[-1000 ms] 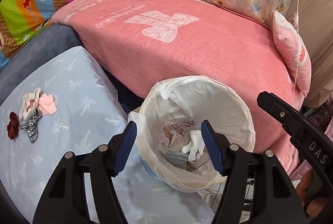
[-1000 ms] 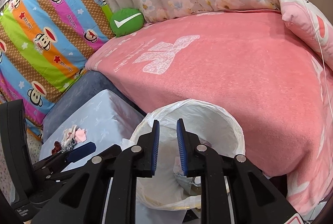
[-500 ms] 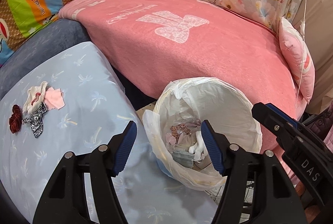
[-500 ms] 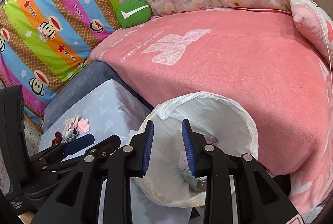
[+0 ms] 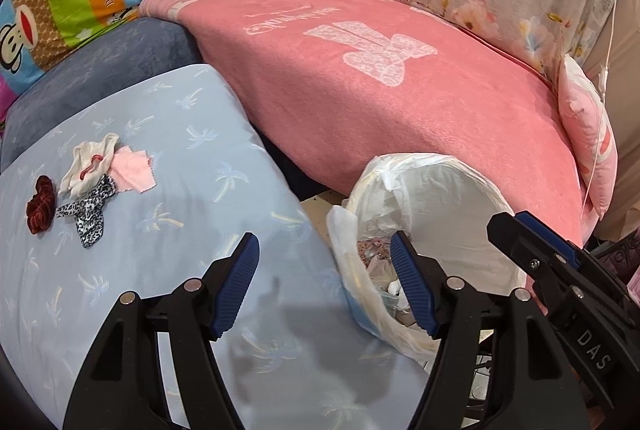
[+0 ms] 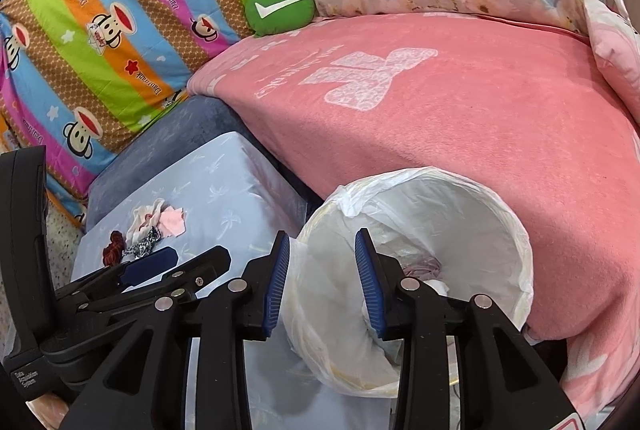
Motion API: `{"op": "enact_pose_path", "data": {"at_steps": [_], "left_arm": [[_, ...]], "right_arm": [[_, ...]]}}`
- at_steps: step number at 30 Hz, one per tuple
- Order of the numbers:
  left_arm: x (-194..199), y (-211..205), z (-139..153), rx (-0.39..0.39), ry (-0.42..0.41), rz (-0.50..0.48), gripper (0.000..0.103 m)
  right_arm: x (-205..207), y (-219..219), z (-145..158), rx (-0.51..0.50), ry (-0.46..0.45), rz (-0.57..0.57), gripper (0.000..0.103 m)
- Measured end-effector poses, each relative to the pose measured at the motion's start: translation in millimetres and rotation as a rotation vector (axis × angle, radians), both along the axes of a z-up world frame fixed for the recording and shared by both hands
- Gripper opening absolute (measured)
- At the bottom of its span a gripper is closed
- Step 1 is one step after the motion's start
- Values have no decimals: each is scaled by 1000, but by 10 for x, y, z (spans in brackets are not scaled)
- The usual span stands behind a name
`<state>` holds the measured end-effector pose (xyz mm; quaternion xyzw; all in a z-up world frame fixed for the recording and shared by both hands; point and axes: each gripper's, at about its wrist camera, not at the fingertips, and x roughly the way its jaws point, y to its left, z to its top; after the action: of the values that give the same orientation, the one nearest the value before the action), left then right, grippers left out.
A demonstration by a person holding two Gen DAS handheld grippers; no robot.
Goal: Organize soft objects
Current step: 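Move both tools back over the remaining clothing on the table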
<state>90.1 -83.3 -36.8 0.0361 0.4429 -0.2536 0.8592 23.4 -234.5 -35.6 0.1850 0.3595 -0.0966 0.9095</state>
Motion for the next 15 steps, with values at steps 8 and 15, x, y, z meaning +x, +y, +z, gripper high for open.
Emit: {"op": "enact_pose_path", "data": {"at_steps": [8,15], "left_arm": [[134,357,-75,-5,16,73,77],[309,772,-154,-13,38,160,78]], "right_arm": [[206,310,-28,-17,18,60,37],[406,631,-60,-29,33,117,37]]}}
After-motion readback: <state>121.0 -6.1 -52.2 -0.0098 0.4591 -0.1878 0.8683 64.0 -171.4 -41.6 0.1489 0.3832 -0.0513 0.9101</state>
